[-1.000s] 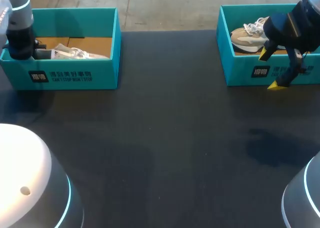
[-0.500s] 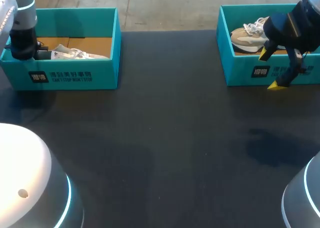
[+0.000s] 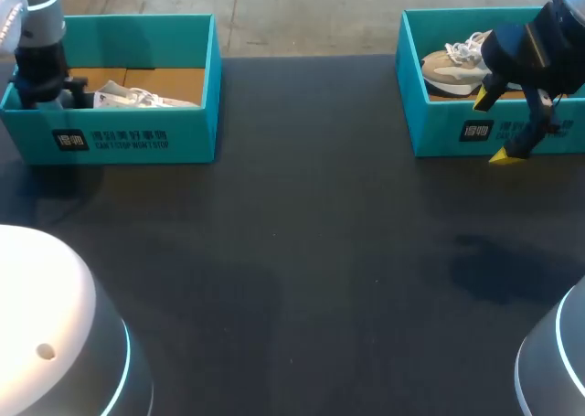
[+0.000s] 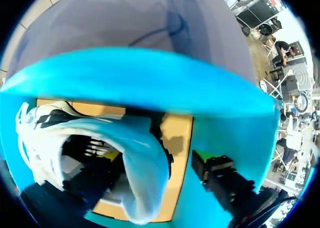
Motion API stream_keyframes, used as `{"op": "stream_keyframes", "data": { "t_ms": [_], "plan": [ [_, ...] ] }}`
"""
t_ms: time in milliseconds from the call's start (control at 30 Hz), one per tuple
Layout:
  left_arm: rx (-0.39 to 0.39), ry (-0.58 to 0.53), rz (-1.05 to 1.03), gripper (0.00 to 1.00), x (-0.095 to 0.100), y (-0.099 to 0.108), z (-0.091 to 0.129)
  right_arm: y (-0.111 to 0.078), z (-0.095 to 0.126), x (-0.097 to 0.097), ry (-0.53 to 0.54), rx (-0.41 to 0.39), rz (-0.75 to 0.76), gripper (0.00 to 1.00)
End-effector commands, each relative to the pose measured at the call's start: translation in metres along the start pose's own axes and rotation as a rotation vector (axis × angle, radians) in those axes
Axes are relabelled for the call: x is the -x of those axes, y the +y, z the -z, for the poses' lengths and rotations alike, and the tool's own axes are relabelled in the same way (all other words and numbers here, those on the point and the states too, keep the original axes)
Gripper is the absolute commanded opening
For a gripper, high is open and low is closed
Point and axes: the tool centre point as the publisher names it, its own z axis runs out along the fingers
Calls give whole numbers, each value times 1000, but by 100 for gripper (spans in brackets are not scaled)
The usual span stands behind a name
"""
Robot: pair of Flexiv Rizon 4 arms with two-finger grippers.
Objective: Take the shoe out of the shoebox, open the shoe tongue, remove and reinsert the insole, then place the shoe into the shoebox
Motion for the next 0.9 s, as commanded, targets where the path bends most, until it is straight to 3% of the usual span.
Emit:
{"op": "stream_keyframes", "data": {
  "t_ms": [33,267,667,900],
  "plan": [
    [16,-14,-3,100,-3,-8,15,1,-1,2,3,-3,-1,100],
    [26,-33,18,100,-8,-3,39,1,-1,2,3,-3,-1,100],
    [55,-133,51,100,-19,-1,99,1,-1,2,3,-3,-1,100],
    [49,-226,127,100,-27,-16,131,1,-1,2,3,-3,-1,100]
  ]
}}
